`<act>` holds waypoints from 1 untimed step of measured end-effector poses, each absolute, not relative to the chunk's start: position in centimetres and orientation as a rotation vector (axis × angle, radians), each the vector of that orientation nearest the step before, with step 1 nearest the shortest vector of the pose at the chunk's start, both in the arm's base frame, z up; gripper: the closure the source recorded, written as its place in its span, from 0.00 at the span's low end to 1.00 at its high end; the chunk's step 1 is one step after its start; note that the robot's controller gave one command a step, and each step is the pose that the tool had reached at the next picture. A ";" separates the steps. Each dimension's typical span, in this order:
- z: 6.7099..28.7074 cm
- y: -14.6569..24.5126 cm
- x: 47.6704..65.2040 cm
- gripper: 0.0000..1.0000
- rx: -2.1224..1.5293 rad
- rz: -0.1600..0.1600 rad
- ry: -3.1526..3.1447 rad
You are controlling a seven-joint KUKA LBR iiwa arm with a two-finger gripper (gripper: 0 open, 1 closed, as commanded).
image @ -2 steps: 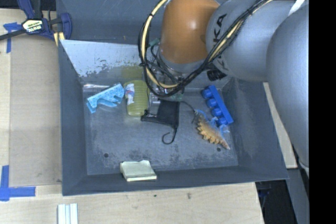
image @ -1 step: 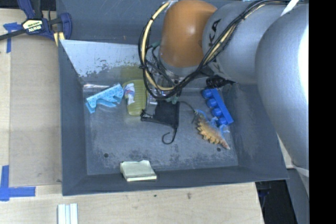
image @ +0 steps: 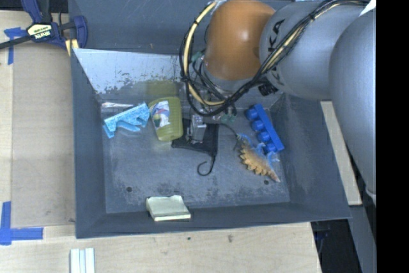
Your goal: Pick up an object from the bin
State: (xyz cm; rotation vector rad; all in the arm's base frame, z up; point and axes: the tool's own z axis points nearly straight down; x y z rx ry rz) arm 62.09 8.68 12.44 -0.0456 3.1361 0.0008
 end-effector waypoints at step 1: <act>11.4 7.6 62.2 0.00 -0.244 -0.001 3.125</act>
Offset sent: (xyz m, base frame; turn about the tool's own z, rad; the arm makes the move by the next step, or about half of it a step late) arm -0.0142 -0.0197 -0.0215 0.1142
